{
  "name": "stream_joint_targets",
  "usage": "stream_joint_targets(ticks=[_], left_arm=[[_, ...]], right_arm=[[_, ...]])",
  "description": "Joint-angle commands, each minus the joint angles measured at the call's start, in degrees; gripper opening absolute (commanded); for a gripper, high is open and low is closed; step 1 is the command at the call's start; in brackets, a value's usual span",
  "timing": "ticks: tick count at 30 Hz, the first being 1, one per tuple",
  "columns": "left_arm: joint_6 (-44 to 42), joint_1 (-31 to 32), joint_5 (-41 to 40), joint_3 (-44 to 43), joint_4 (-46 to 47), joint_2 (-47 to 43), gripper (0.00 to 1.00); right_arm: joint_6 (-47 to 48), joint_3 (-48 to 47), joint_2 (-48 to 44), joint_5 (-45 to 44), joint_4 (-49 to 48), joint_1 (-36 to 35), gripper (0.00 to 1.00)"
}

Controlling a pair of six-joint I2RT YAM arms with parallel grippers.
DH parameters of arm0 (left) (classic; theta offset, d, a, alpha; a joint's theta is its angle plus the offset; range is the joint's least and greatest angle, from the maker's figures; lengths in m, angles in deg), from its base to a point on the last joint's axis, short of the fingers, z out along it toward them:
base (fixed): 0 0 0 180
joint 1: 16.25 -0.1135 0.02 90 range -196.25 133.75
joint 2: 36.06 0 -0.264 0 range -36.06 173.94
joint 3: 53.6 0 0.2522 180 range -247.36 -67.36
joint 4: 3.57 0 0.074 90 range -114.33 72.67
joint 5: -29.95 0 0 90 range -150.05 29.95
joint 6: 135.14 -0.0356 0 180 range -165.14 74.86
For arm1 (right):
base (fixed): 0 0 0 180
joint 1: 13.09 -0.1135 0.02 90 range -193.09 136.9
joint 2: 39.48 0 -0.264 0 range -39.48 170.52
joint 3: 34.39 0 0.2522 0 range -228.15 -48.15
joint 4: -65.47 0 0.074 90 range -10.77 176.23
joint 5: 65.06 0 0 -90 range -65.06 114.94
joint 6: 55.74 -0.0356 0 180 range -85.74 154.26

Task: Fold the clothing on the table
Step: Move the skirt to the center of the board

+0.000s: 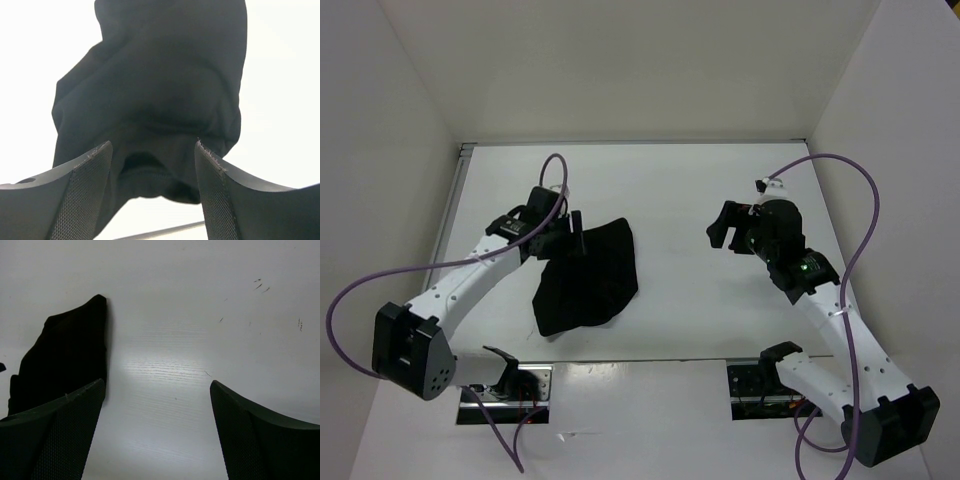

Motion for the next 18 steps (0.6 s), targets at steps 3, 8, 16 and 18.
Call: stream_joint_targets(ticks=[3, 8, 16, 18], left_arm=[[2.42, 0.48, 2.74, 4.06, -5.69, 1.26, 0.74], [2.42, 0.48, 3.88, 7.05, -0.86, 3.89, 0.74], [-3.28, 4.69, 12.73, -4.94, 3.37, 9.44, 0.00], [-5.13, 5.31, 15.65, -10.67, 3.37, 7.51, 0.00]], right_arm=[[0.77, 0.32, 0.26, -0.24, -2.09, 0.18, 0.90], [0.77, 0.32, 0.26, -0.24, -2.09, 0.18, 0.90], [0.25, 0.32, -1.32, -0.76, -2.09, 0.18, 0.90], [0.25, 0.32, -2.02, -0.76, -2.61, 0.18, 0.90]])
